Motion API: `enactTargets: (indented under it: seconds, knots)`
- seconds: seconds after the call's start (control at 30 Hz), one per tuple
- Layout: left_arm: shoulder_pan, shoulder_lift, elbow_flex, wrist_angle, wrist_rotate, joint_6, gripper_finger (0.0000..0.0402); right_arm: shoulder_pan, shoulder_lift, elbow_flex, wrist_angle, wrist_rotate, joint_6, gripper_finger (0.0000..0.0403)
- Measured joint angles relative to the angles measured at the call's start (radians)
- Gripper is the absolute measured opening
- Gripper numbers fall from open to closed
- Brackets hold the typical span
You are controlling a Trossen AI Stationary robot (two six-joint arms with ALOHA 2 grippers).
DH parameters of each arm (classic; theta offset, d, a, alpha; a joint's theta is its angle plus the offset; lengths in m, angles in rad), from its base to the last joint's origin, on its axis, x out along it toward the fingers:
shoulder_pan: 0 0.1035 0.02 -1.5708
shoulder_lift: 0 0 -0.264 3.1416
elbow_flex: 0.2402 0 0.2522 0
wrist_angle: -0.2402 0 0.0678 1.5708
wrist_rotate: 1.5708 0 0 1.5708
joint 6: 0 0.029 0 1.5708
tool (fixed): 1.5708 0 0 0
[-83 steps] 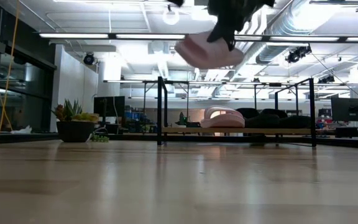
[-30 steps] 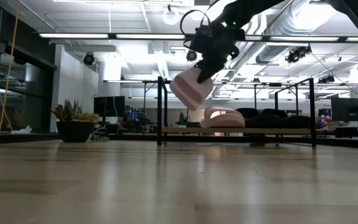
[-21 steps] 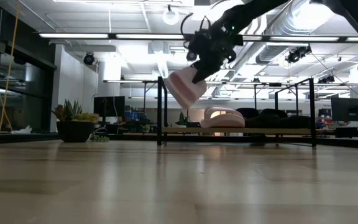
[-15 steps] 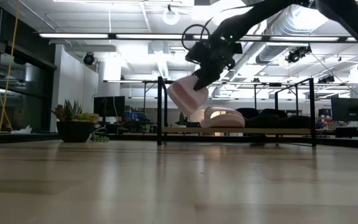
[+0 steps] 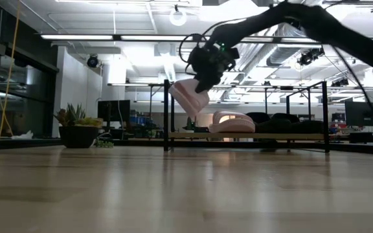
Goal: Pick and place slides into the shelf
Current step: Put the pink slide on the shelf
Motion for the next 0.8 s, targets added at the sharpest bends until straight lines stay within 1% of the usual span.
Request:
enactTargets:
  seconds: [0.13,0.33,0.8]
  knots:
    - [0.0,0.0,0.0,-0.023,0.003,-0.018,0.0142,0.001,0.067,0.101,-0.1,0.001,-0.016,0.0]
    - [0.0,0.001,0.0,-0.059,0.006,-0.045,0.0143,-0.006,0.068,0.065,-0.081,0.023,-0.019,0.0]
    - [0.0,0.001,0.0,-0.068,0.007,-0.056,0.0143,-0.029,0.068,0.065,-0.067,0.043,0.015,0.0]
